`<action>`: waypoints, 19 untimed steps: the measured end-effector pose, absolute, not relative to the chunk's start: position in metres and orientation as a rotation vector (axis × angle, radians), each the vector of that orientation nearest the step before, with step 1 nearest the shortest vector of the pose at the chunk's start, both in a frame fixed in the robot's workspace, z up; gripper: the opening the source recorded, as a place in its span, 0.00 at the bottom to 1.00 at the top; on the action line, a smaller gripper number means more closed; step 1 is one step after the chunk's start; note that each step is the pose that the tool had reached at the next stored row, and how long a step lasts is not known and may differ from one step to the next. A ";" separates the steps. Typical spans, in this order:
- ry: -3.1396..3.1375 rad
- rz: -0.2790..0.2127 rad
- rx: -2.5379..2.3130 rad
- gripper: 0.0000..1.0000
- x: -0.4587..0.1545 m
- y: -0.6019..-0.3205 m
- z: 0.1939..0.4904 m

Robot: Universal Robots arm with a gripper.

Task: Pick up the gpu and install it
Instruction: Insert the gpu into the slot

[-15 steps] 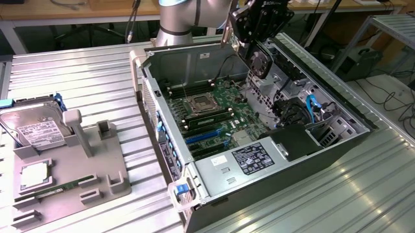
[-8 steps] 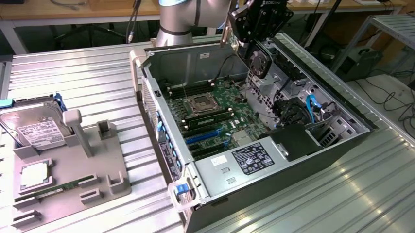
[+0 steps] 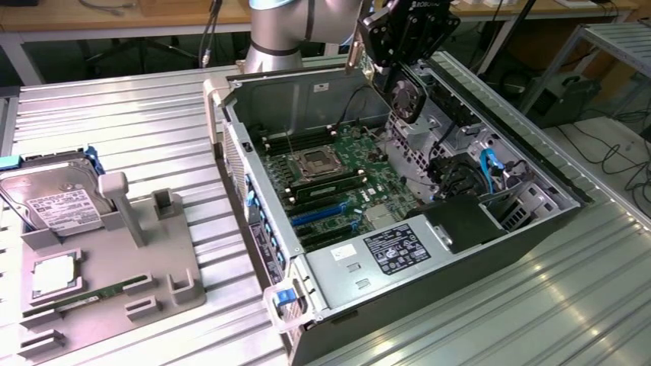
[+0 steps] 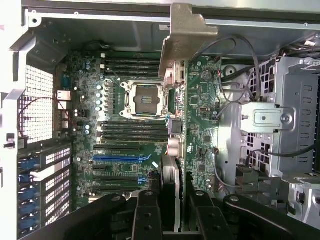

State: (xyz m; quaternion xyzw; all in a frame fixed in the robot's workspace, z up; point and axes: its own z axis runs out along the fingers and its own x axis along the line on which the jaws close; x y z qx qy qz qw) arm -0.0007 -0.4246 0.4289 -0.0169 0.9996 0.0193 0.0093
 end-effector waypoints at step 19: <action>3.119 0.061 -0.166 0.27 -0.002 -0.425 0.429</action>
